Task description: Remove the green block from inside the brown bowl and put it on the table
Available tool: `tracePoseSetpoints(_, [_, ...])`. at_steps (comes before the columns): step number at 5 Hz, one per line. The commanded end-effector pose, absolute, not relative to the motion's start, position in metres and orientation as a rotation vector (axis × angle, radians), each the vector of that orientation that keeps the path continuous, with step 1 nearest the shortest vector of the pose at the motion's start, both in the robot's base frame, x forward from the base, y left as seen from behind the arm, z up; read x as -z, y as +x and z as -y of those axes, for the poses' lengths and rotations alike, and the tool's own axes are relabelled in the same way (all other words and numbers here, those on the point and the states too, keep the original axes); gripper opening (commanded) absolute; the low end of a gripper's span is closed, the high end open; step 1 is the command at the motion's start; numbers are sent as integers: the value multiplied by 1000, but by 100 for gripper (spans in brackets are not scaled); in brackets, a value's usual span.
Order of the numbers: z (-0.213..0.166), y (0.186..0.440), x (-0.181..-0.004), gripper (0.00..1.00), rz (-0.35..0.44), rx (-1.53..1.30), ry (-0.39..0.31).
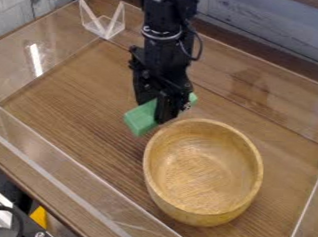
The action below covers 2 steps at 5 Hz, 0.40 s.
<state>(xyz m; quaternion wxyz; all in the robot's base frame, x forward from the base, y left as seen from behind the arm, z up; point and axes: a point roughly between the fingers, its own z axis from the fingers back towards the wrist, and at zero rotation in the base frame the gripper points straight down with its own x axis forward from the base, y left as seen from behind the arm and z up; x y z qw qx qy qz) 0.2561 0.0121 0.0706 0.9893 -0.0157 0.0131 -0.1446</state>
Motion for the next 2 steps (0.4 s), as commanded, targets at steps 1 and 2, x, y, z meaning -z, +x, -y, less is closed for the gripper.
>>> tracePoseSetpoints(1, [-15,265,-80,0,10,302,-20])
tracePoseSetpoints(2, [-15,265,-80,0,5,312,-19])
